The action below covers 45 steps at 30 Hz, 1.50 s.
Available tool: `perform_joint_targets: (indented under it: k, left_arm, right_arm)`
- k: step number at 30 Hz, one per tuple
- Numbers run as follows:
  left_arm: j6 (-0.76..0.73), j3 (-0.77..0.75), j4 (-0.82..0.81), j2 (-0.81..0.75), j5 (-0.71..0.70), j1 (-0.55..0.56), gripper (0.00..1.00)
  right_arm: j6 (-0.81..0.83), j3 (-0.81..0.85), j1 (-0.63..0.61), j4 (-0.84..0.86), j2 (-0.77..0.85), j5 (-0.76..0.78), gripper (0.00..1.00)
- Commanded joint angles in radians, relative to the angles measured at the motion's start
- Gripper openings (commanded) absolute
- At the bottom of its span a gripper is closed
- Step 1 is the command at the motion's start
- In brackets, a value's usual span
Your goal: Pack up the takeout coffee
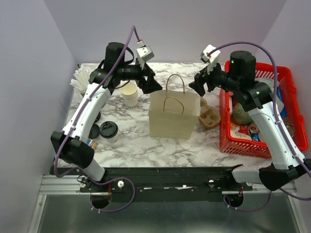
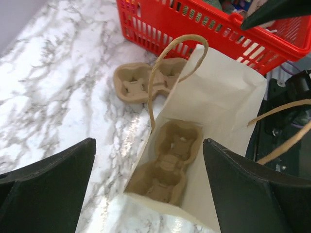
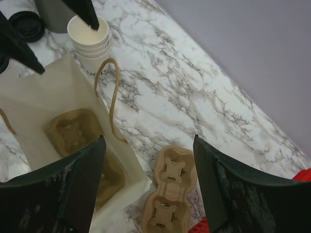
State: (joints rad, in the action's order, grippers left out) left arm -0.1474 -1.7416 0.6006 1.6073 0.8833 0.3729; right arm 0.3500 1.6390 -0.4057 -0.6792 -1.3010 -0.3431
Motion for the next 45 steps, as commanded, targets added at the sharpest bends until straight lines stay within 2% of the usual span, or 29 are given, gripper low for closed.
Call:
perform_joint_targets:
  k: [1, 3, 4, 5, 7, 9, 16, 22, 23, 24, 26, 27, 28, 29, 30, 31, 34, 42, 43, 44, 45]
  left_arm:
    - [-0.107, 0.048, -0.011, -0.151, 0.087, -0.066, 0.99]
    - [-0.295, 0.068, 0.089, -0.194, 0.136, -0.084, 0.98]
    - [-0.369, 0.071, 0.222, -0.205, 0.161, -0.089, 0.98]
    - [-0.524, 0.071, 0.288, -0.214, 0.166, -0.089, 0.97]
    - [-0.627, 0.080, 0.422, -0.228, 0.186, -0.085, 0.96]
    - [-0.691, 0.099, 0.442, -0.230, 0.186, -0.065, 0.95]
    - [-0.804, 0.083, 0.447, -0.138, 0.105, 0.084, 0.84]
    - [-0.716, 0.076, 0.331, -0.064, 0.101, 0.123, 0.74]
    - [-0.709, 0.065, 0.334, -0.054, 0.106, 0.126, 0.71]
    - [-0.709, 0.042, 0.340, -0.031, 0.114, 0.129, 0.63]
    - [-0.701, 0.014, 0.358, -0.012, 0.135, 0.135, 0.54]
    - [-0.687, -0.010, 0.357, 0.002, 0.141, 0.136, 0.44]
    - [-0.681, -0.025, 0.360, 0.008, 0.155, 0.139, 0.39]
    - [-0.676, -0.039, 0.361, 0.012, 0.161, 0.141, 0.33]
    - [-0.667, -0.064, 0.363, 0.023, 0.167, 0.141, 0.21]
    - [-0.670, -0.078, 0.392, 0.029, 0.177, 0.141, 0.19]
    - [-0.705, -0.136, 0.483, 0.043, 0.198, 0.141, 0.01]
    - [-0.656, -0.199, 0.482, -0.026, 0.174, 0.136, 0.00]
    - [-0.646, -0.206, 0.484, -0.026, 0.172, 0.138, 0.03]
    - [-0.620, -0.213, 0.479, -0.029, 0.168, 0.138, 0.15]
    - [-0.607, -0.222, 0.472, -0.033, 0.161, 0.138, 0.34]
  right_arm:
    - [0.069, 0.033, 0.004, -0.135, -0.040, -0.163, 0.81]
    - [0.131, 0.053, 0.004, -0.184, -0.050, -0.242, 0.81]
    - [0.164, 0.067, 0.004, -0.254, -0.064, -0.272, 0.80]
    - [0.241, 0.102, 0.002, -0.296, -0.069, -0.302, 0.79]
    - [0.311, 0.126, 0.004, -0.408, -0.080, -0.375, 0.77]
    - [0.377, 0.125, 0.004, -0.450, -0.080, -0.411, 0.76]
    - [0.334, 0.078, 0.004, -0.309, -0.115, -0.277, 0.71]
    - [0.317, 0.022, 0.004, -0.182, -0.170, -0.226, 0.70]
    - [0.317, 0.019, 0.004, -0.175, -0.179, -0.234, 0.69]
    - [0.317, 0.018, 0.004, -0.171, -0.188, -0.256, 0.67]
    - [0.301, 0.013, 0.002, -0.139, -0.211, -0.270, 0.59]
    - [0.279, 0.019, 0.002, -0.128, -0.218, -0.283, 0.54]
    - [0.268, 0.030, 0.002, -0.114, -0.225, -0.290, 0.40]
    - [0.262, 0.047, 0.002, -0.109, -0.231, -0.295, 0.33]
    - [0.250, 0.051, 0.002, -0.099, -0.234, -0.290, 0.27]
    - [0.248, 0.056, 0.004, -0.089, -0.238, -0.292, 0.16]
    - [0.250, 0.088, 0.004, -0.105, -0.245, -0.304, 0.01]
    - [0.210, 0.200, 0.004, -0.132, -0.207, -0.316, 0.01]
    - [0.204, 0.211, 0.002, -0.146, -0.211, -0.316, 0.01]
    - [0.198, 0.237, 0.004, -0.152, -0.216, -0.318, 0.01]
    - [0.187, 0.248, 0.004, -0.158, -0.219, -0.321, 0.01]
